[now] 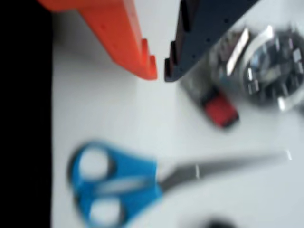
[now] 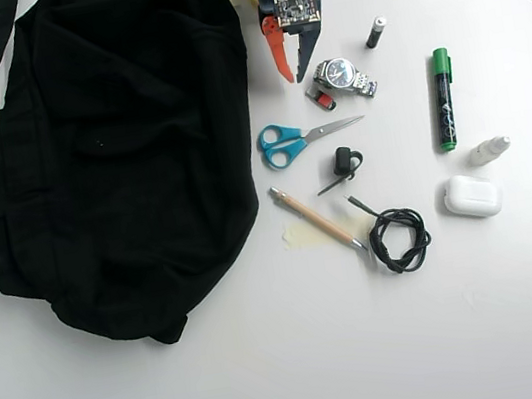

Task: Put the black bike light into the black bag

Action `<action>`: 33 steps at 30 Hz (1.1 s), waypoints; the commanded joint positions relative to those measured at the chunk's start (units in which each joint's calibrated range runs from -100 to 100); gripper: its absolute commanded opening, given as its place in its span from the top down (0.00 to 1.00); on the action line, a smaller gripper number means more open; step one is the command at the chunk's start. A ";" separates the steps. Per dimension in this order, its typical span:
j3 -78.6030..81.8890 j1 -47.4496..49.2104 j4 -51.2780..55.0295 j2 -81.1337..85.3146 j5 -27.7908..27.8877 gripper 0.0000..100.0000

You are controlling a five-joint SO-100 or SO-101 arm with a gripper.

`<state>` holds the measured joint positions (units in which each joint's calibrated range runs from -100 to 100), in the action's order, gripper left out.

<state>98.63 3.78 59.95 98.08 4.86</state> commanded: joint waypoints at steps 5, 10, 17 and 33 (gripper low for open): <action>-7.98 2.43 -7.41 0.84 -0.14 0.98; -16.78 3.92 -7.41 -0.24 -0.09 0.98; -21.37 7.29 -7.49 -2.23 -0.04 0.98; -60.27 9.08 -5.77 -63.14 0.38 0.98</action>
<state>46.84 13.03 54.15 49.21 4.96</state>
